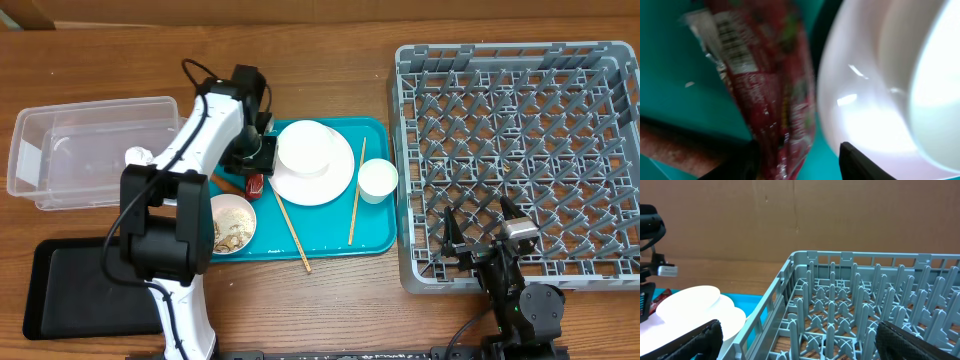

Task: Sort waste into correct bins and load items into the dishwasher
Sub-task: 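Lift the red wrapper and drop it into the clear bin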

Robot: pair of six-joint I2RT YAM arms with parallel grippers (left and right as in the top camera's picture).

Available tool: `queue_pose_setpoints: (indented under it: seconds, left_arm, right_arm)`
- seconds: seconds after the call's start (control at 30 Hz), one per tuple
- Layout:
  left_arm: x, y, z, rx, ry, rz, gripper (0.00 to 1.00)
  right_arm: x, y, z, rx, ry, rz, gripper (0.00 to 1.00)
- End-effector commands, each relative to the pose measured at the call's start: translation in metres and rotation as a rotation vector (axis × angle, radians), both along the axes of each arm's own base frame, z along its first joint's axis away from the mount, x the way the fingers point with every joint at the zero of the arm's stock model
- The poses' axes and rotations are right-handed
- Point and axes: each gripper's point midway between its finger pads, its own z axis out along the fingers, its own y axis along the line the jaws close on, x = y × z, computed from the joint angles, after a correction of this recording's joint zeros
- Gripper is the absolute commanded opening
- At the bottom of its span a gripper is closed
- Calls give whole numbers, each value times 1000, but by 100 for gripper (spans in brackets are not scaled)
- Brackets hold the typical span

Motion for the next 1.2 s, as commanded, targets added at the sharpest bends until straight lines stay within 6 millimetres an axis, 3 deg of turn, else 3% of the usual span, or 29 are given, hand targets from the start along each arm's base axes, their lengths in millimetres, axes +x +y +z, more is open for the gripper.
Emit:
queue_pose_setpoints:
  seconds: [0.0,0.37,0.43,0.5,0.57,0.7,0.9,1.07,1.17]
  left_arm:
    - [2,2,4,-38,4,-31,56]
    - [-17,5,-16,-37,54,-70,52]
    - [-18,5,-21,-36,52,-71,38]
    - [-16,7,-21,-23,46,-71,6]
    - [-12,8,-16,-24,38,-68,4]
    - [5,5,11,-37,-1,-58,4]
    - [37,8,79,-16,-108,3,4]
    - [61,59,137,106,-236,247,4]
    - [64,99,157,127,-269,387,4]
  right_arm:
    - [0,0,-1,-3,-7,1,100]
    - [0,0,-1,-2,-7,1,100]
    - [0,0,-1,-2,-7,1,100]
    - [0,0,-1,-2,-7,1,100]
    - [0,0,-1,-2,-7,1,100]
    - [0,0,-1,-2,-7,1,100]
    - [0,0,-1,-2,-7,1,100]
    - [0,0,-1,-2,-7,1,100]
    - [0,0,-1,-2,-7,1,100]
